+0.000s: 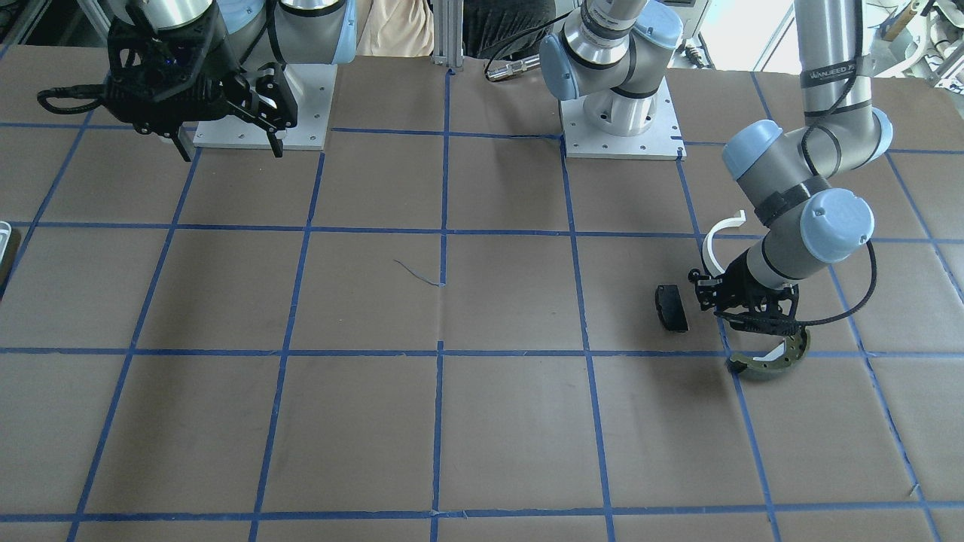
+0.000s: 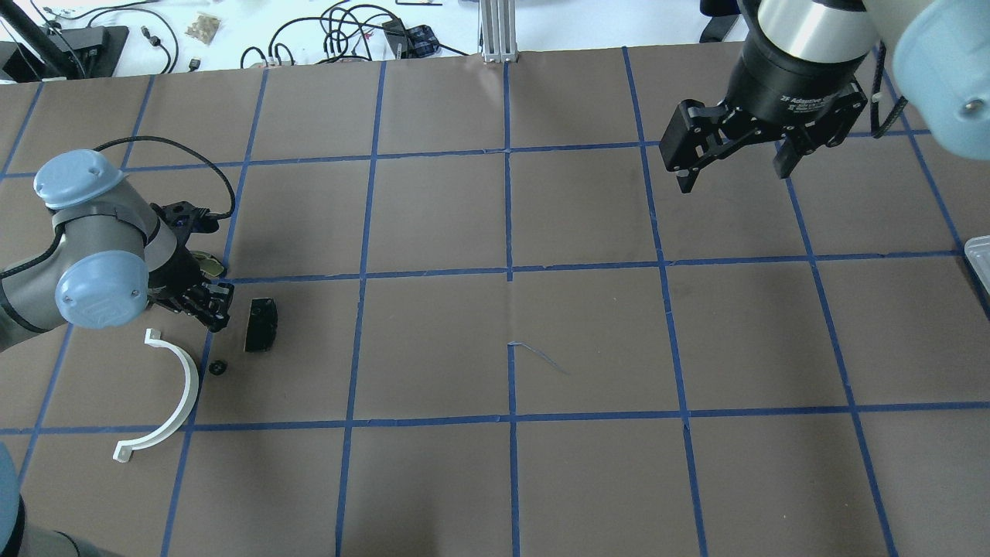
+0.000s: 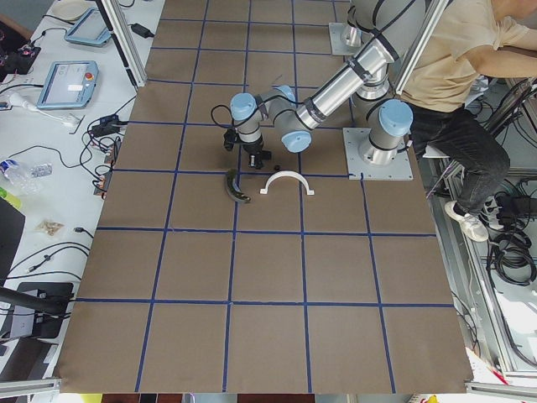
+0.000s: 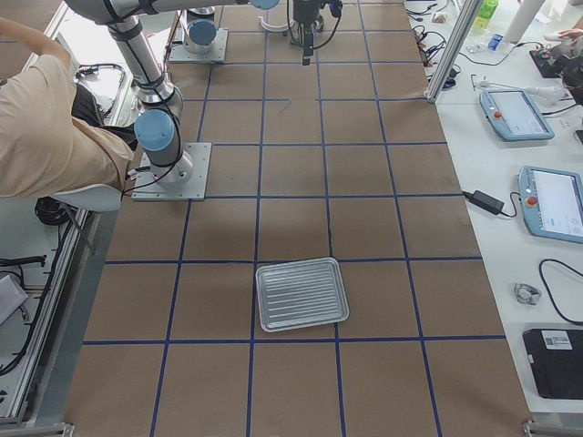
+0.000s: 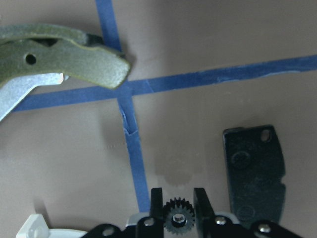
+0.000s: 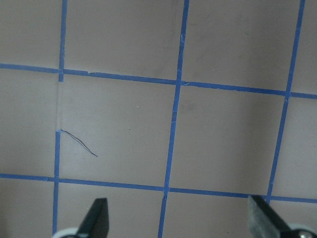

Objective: Place bearing gear from tray to pile

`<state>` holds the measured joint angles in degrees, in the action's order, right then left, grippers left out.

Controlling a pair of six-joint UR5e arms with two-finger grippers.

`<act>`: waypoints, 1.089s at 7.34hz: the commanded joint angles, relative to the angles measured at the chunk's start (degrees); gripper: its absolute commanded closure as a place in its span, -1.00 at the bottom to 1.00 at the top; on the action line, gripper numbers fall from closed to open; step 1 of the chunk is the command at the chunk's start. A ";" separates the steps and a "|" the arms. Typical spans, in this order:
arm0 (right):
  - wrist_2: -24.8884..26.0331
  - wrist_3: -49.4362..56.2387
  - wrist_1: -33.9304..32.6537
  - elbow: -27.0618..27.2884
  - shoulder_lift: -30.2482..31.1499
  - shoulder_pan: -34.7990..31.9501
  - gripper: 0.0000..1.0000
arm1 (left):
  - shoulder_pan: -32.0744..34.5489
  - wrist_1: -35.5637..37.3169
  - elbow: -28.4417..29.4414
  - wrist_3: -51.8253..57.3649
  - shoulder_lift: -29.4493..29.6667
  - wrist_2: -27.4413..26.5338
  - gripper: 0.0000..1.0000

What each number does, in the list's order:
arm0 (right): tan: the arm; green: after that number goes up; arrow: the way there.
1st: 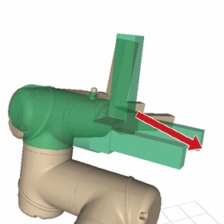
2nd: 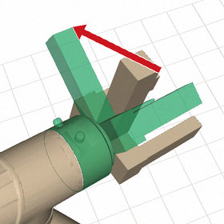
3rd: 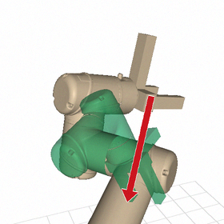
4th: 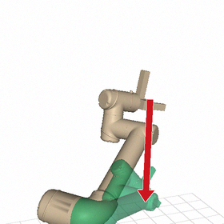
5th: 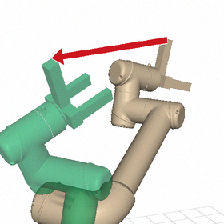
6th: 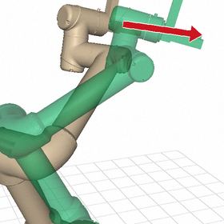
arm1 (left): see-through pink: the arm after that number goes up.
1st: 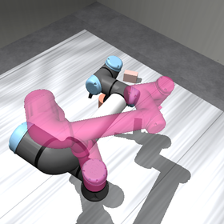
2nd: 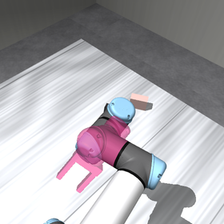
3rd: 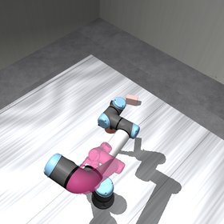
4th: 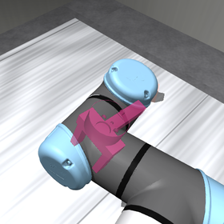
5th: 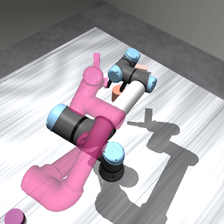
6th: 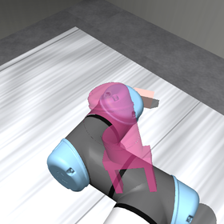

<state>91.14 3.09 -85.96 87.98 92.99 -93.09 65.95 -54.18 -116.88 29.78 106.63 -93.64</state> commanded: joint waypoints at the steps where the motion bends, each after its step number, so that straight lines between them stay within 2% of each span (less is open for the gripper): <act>1: 0.00 -0.10 0.00 0.00 0.00 0.01 -1.00 | -0.38 -0.05 -0.10 -0.16 0.24 0.12 1.00; 2: 0.00 -0.10 0.00 0.00 0.00 0.01 -1.00 | -0.38 -0.05 -0.10 0.01 0.33 0.21 0.08; 3: 0.00 -0.19 0.00 0.00 0.00 -0.07 -1.00 | -0.38 -0.05 -0.02 -0.08 0.33 0.47 -0.28; 4: 0.00 -0.19 0.00 0.09 0.00 0.01 -1.00 | -0.38 -0.23 0.42 -0.25 0.16 0.21 -0.99; 6: -0.09 -0.19 -0.09 0.35 0.00 0.01 -1.00 | 0.84 -1.02 1.56 -0.34 -1.94 -0.31 -1.00; 8: -0.09 -0.19 -0.09 0.35 0.00 0.01 -1.00 | 4.08 -12.47 6.90 -4.70 -5.10 -0.58 -1.00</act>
<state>91.11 2.90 -85.99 88.31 93.04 -93.08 67.71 -60.10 -113.17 28.22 103.62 -93.97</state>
